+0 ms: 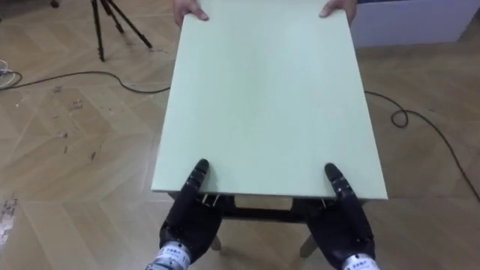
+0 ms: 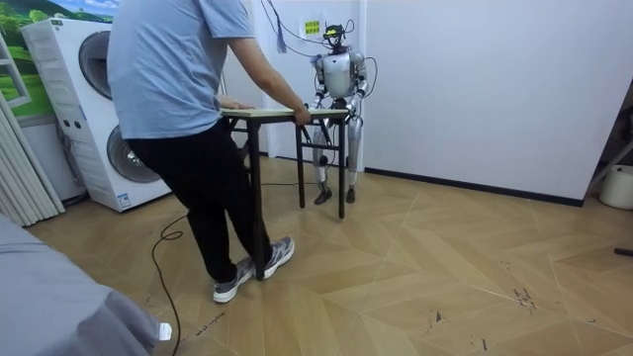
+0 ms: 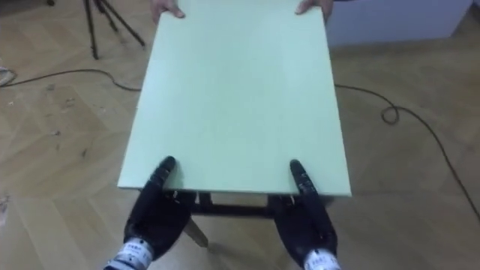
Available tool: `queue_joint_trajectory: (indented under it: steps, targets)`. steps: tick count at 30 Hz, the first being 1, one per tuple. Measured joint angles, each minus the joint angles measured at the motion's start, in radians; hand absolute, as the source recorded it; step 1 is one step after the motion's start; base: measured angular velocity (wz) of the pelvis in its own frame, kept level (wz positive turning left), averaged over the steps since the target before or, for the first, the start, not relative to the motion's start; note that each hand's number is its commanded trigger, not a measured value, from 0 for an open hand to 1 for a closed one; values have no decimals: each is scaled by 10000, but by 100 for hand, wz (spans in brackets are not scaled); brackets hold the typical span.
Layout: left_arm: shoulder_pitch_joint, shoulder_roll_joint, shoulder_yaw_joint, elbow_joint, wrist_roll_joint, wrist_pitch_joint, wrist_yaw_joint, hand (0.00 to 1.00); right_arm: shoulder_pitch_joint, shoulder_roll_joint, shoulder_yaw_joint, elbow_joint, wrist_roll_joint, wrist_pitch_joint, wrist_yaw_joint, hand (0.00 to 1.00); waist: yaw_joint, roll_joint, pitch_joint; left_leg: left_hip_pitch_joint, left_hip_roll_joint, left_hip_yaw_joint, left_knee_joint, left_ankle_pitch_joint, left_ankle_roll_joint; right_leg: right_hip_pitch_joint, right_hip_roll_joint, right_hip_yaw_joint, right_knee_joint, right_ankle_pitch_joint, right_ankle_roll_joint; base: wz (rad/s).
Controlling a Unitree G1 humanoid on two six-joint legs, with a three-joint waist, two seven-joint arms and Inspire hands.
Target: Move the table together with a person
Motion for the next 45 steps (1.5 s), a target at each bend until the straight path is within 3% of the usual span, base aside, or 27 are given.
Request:
queue_joint_trajectory:
  steps: [1,3,5,6,7,8,9,10,12,13,15,16,17,19,28,30,31,32,33,34,35,36,38,40,42,43,45]
  targets:
    - [93,-9,36,-57,39,9,-8,100,26,-1,44,-27,57,-8,9,100,156,-61,4,18,1,379,-121,101,3,396,-288,114,705,-339,40,-22]
    - [286,-27,211,-69,37,51,-94,100,79,-71,350,-42,90,-138,9,100,402,-161,22,-60,25,655,-103,149,-44,1138,-585,468,1057,-475,197,-41]
    - [620,130,515,-227,46,76,-325,100,79,-64,849,-41,108,-295,4,100,468,-548,89,-313,116,803,294,215,-155,1856,-924,545,716,-600,438,-34]
    - [620,162,515,-250,34,88,-329,100,77,-55,868,-40,138,-319,3,100,548,-610,156,-412,182,711,473,246,-204,1855,-825,499,475,-696,587,-33]
    - [706,153,506,-329,36,94,-340,100,50,-78,927,-38,176,-305,4,100,703,-605,168,-719,259,336,629,320,-304,1841,-370,553,-16,-700,633,-50]
    - [811,156,511,-454,38,70,-409,100,-20,-96,967,-41,178,-270,16,100,912,-586,106,-1013,334,-128,469,488,-404,1857,14,749,-755,-736,728,-55]
    - [832,160,521,-530,50,34,-431,100,-80,-88,963,-45,201,-223,31,100,1014,-612,80,-1175,368,-162,340,630,-413,1927,120,830,-1150,-809,855,-28]
    - [769,198,547,-666,97,2,-439,100,-162,-77,872,-112,242,-170,37,100,998,-763,124,-1492,488,-52,179,854,-332,1998,109,820,-1634,-1086,1007,33]
    - [534,216,523,-672,303,8,-401,100,-138,-65,874,-160,318,-212,37,100,750,-1023,133,-1864,469,376,452,1016,-187,2276,-165,631,-1076,-1478,846,60]
    - [360,233,562,-672,359,-6,-364,100,-190,42,873,-165,368,-274,12,100,885,-1199,122,-2116,483,635,680,1064,-156,2448,-274,693,-1162,-1825,791,10]
    - [194,241,675,-673,371,-13,-352,100,-422,67,900,-164,463,-267,-144,100,1111,-1177,147,-2578,749,701,1241,1102,-223,2554,-67,575,-2180,-2225,795,-32]
    - [100,234,718,-674,371,-45,-349,100,-567,68,934,-162,505,-269,-197,100,1357,-1113,148,-2816,1011,693,1305,1186,-345,2547,238,371,-2788,-2239,743,-55]
    - [33,228,741,-673,377,-123,-349,100,-692,82,945,-128,525,-274,-218,100,1532,-1067,165,-2976,1195,671,1233,1367,-452,2535,532,207,-3267,-2094,422,-50]
    - [21,236,764,-672,396,-159,-357,100,-700,130,917,-98,521,-255,-217,100,1521,-1052,181,-3084,1355,500,944,1704,-545,2520,839,39,-3682,-1848,182,-1]
    - [695,305,653,-660,556,-200,-534,100,-100,198,967,-92,338,-142,-106,100,1579,-846,183,-2979,1691,-76,-68,2968,-782,2389,1554,-311,-3863,-1381,-377,6]
    - [671,310,584,-641,559,-241,-529,100,-77,195,1027,-94,318,-275,-103,100,1647,-644,174,-2920,1711,-337,-555,3464,-912,2318,1766,-359,-3986,-1233,-526,6]
    - [547,317,564,-617,562,-292,-521,100,-127,215,1095,-99,338,-434,-100,100,1706,-592,168,-2828,1662,-651,-1241,4048,-1211,2170,1869,-487,-4165,-1029,-688,0]
    - [503,277,575,-602,560,-412,-521,100,-237,233,1111,-87,323,-452,-101,100,1700,-591,177,-2855,1644,-869,-1111,4008,-1309,1999,1755,-752,-4250,-879,-862,-12]
    - [519,242,585,-560,546,-445,-521,100,-285,218,1132,-47,319,-454,-101,100,1753,-582,184,-2869,1655,-872,-554,3509,-1241,1979,1687,-916,-4254,-836,-893,-40]
    - [606,192,597,-484,431,-439,-522,100,-303,176,1165,-13,289,-468,-102,100,1898,-521,191,-2867,1697,-872,902,2315,-1189,1983,1614,-1192,-4261,-781,-960,-52]
    - [754,167,638,-478,303,-437,-525,100,-302,130,1198,-26,161,-500,-101,100,1906,-420,209,-2839,1756,-887,2353,1416,-1204,2034,1599,-1449,-4256,-740,-999,-50]
    - [850,133,638,-481,274,-437,-535,100,-301,110,1195,-8,68,-493,-101,100,1897,-371,205,-2785,1786,-927,3008,1076,-1223,2062,1607,-1606,-4245,-725,-1023,-40]
    - [1328,-91,690,-521,255,-375,-712,100,-268,-76,1187,-26,-166,-383,-100,100,1771,21,230,-2330,1868,-1223,5283,273,-1229,2227,1702,-2308,-4226,-716,-1115,-24]
    - [1621,-218,699,-630,249,-288,-788,100,-248,-201,1140,-49,-360,-377,-31,100,1362,330,217,-1696,1851,-1414,6133,248,-1206,2185,1756,-2719,-4174,-715,-1137,38]
    - [1614,-216,690,-698,261,-213,-826,100,-227,-211,1048,-57,-442,-398,105,100,1013,466,211,-699,1904,-1439,5829,546,-1389,1869,1764,-3017,-3841,-753,-1185,53]
    - [1524,-186,703,-704,335,-215,-871,100,-245,-189,1017,-58,-433,-411,148,100,948,475,231,-170,1838,-1443,4912,186,-1551,1569,1721,-3036,-3494,-766,-1199,33]
    - [1504,-74,694,-705,386,-214,-866,100,-86,-203,1065,-106,-377,-427,137,100,820,304,243,103,1509,-1438,3948,103,-1549,1337,1599,-2442,-3434,-544,-1234,40]
